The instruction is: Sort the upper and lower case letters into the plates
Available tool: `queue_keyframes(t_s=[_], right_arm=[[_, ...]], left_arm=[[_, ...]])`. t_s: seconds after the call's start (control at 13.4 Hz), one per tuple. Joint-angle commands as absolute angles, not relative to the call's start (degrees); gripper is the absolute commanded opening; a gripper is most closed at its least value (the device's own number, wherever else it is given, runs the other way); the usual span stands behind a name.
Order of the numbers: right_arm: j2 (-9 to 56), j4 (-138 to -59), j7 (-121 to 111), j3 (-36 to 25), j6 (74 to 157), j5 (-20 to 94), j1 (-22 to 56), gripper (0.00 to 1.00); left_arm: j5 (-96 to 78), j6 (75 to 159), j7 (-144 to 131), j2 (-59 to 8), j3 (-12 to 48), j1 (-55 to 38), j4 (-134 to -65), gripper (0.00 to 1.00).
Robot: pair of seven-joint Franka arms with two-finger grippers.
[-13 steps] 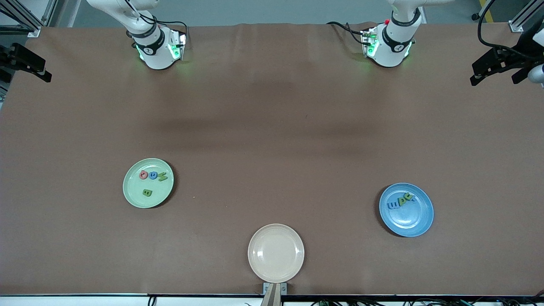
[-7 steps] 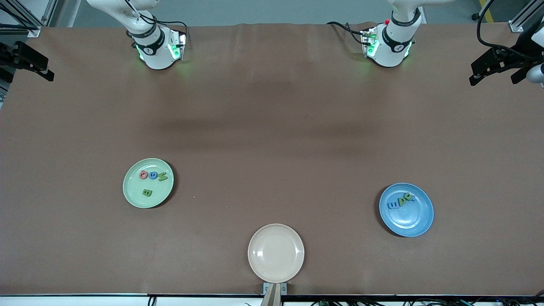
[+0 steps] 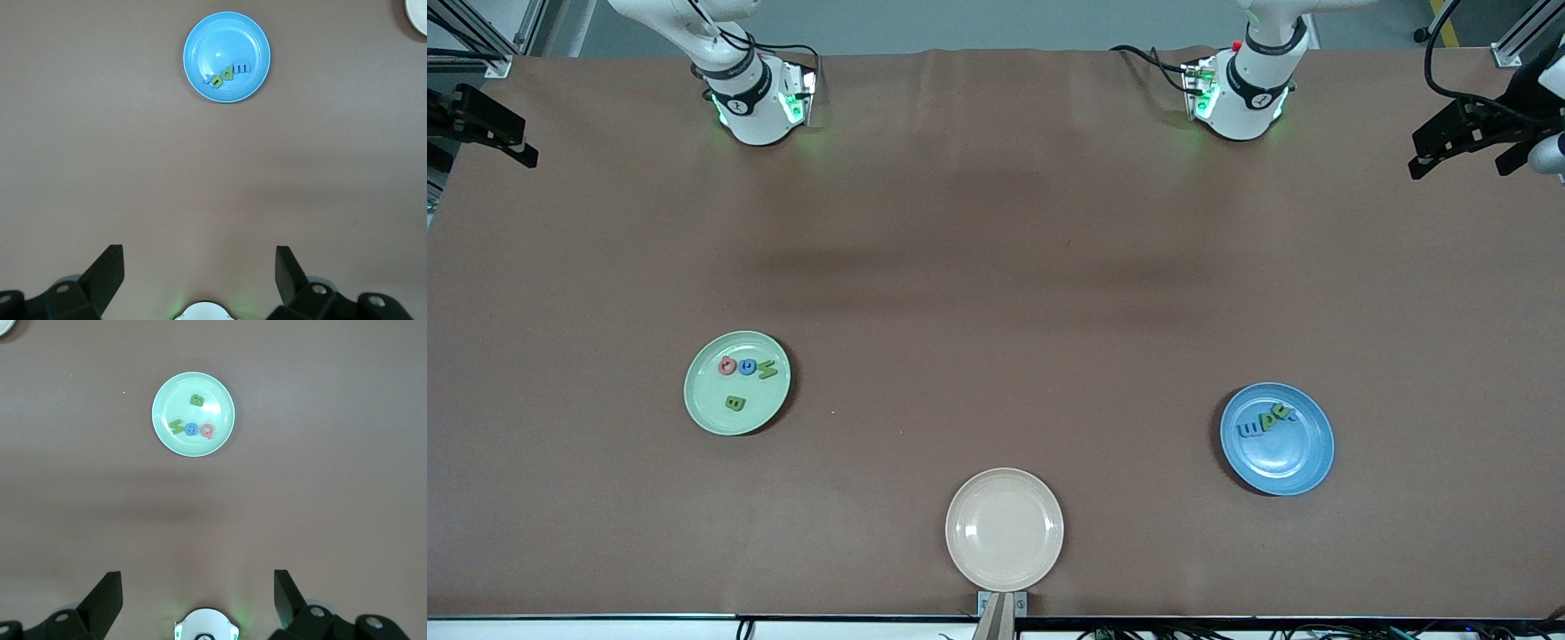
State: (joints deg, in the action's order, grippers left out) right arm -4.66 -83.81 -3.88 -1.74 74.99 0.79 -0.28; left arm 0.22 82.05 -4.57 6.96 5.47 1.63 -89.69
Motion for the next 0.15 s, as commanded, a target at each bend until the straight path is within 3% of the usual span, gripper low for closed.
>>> queue_keyframes(t_s=[0.0, 0.07], right_arm=[[-5.4, -83.9, -2.7, -1.8, 74.4, 1.1, -0.2, 1.00], [-5.4, -83.9, -2.8, -1.8, 74.4, 1.9, -0.2, 1.00]], left_arm=[[0.5, 81.7, -3.7, 7.4, 5.7, 1.8, -89.6, 1.00], [0.5, 81.7, -3.7, 7.4, 5.7, 1.8, -89.6, 1.00]])
